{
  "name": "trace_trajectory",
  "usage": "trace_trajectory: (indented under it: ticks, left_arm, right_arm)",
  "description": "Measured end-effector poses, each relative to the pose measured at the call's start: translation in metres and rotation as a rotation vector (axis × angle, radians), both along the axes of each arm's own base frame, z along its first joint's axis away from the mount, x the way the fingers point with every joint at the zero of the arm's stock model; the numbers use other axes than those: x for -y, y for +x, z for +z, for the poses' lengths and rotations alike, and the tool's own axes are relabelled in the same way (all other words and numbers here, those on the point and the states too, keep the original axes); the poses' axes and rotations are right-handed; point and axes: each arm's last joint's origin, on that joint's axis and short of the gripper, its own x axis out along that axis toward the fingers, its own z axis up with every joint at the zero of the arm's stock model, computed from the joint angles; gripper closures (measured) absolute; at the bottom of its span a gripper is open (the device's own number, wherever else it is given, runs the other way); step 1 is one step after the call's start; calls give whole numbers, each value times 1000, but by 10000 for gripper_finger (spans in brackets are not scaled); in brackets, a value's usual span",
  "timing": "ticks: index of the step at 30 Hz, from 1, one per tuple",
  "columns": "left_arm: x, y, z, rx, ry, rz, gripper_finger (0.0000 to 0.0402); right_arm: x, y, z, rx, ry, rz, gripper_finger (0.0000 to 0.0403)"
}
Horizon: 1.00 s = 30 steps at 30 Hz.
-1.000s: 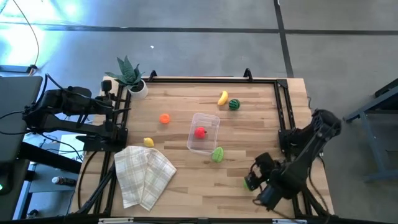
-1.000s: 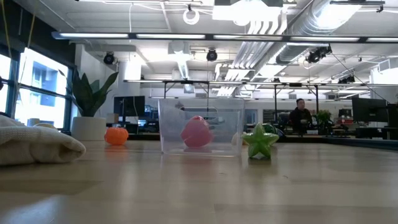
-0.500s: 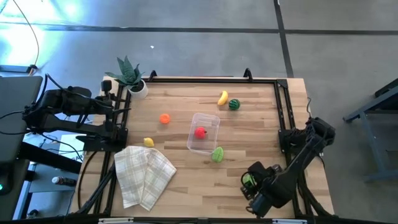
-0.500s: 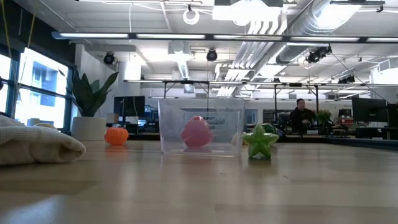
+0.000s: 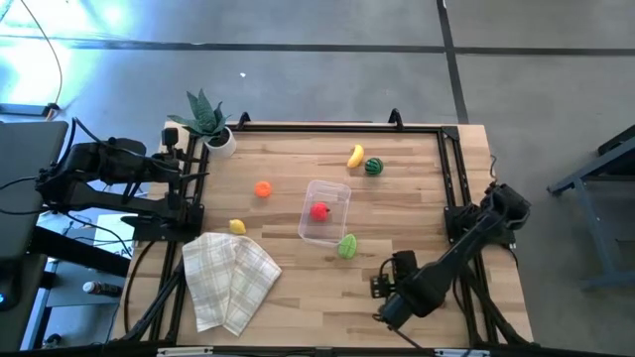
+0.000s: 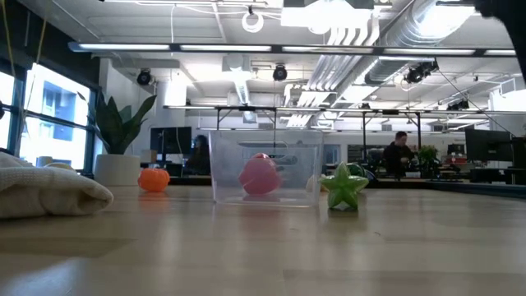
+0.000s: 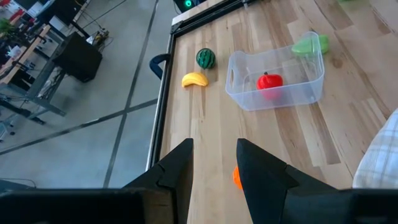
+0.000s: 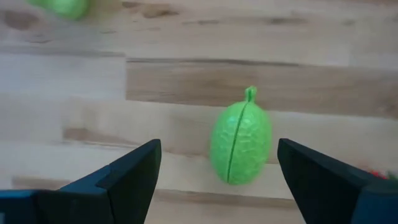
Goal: Pick and placing Produce into tupperware
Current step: Put the melon into the transparent bin
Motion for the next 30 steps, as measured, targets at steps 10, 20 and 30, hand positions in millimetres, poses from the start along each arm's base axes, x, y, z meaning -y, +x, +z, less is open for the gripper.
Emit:
trace_trajectory:
  ticks: [10,20,30]
  left_arm:
    - [0,0,0,0,0,0,289]
    - [0,0,0,0,0,0,289]
    - [0,0,0,0,0,0,289]
  right_arm:
    - [0,-8,-41,11,91,-134,89]
    - [-6,-24,-65,31,115,-178,89]
    - [7,-20,-78,37,111,-154,89]
